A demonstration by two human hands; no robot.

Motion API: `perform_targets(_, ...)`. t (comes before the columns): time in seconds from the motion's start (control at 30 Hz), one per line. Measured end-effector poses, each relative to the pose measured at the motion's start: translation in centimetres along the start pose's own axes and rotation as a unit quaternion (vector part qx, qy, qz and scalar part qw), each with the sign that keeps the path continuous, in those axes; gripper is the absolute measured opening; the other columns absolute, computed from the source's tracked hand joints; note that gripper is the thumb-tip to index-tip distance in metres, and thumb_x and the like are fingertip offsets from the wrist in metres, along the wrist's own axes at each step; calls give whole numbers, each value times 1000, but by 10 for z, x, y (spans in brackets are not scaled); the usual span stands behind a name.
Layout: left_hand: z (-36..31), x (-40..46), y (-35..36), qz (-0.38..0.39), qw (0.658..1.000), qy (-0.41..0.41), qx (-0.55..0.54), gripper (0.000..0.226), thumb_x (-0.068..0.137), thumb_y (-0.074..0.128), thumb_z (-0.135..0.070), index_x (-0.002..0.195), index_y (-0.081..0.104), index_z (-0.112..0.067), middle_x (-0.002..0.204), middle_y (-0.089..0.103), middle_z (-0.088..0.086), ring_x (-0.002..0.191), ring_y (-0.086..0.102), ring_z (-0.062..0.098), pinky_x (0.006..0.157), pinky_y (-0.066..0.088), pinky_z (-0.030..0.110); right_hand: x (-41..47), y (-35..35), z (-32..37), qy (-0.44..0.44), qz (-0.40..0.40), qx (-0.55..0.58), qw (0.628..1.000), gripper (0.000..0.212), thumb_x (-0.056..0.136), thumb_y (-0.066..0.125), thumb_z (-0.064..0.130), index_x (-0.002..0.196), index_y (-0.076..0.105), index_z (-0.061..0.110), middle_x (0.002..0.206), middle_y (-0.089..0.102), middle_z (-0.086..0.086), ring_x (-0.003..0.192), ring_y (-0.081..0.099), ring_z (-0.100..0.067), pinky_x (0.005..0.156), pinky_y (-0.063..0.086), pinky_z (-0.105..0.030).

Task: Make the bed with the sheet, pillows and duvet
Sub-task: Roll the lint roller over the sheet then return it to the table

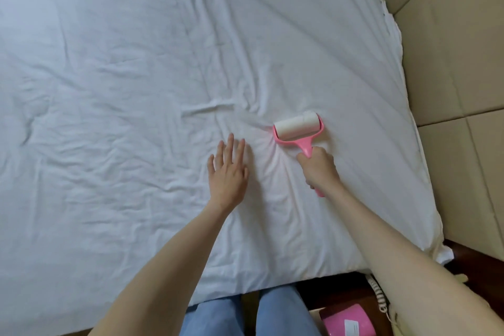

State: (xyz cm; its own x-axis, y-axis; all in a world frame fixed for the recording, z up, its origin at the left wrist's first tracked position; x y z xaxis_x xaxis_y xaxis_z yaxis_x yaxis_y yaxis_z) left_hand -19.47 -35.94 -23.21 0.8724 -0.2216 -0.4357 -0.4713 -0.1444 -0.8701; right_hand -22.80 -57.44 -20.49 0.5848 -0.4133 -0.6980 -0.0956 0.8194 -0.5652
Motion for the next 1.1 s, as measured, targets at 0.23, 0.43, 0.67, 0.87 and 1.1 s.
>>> perform_targets(0.23,10,73,-43,-47,995,78,42,61,97,38,-29,153,14,-26,162,0,-1,149,6,23,115,14,46,54,-10,71,-13,-15,6,1000,20,87,48,25,72,42,12,71,49,-13,55,52,-28,44,37,-25)
perform_targets(0.43,27,143,-66,-53,997,42,23,63,97,38,-27,154,9,-27,162,-3,-2,149,2,22,115,11,47,100,-10,128,-16,-12,-15,1000,19,88,45,27,80,43,10,70,47,-10,51,48,-25,40,33,-20)
perform_targets(0.67,39,224,-97,-57,998,21,30,57,98,27,-32,153,10,-31,162,-3,0,149,-1,24,111,11,57,163,-11,205,-38,-14,-18,999,19,87,46,29,85,43,10,71,48,-9,49,50,-26,46,39,-25)
perform_targets(0.87,53,320,-131,-80,996,14,39,56,99,18,-46,152,6,-37,162,-4,-4,148,-6,22,111,2,59,224,-11,275,-81,-23,-32,996,19,86,45,27,78,40,11,72,48,-13,55,48,-27,44,33,-22)
perform_targets(1.1,61,399,-161,-152,988,2,40,62,91,4,-46,152,5,-36,162,-1,-8,149,-1,18,113,-1,49,290,-9,368,-123,-35,-32,991,22,87,48,31,80,44,11,72,50,-12,59,53,-30,54,43,-31)
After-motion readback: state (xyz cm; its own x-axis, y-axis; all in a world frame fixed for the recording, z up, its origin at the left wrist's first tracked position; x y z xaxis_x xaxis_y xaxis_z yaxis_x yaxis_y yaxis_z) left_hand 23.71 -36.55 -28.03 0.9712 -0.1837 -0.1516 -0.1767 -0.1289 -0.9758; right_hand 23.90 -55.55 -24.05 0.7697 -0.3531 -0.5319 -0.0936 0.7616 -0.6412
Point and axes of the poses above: each hand's wrist, its own x-axis towards the middle knuckle, its own y-axis out of the palm, z = x × y, the point moved 6 cm from there along x, towards the middle knuckle
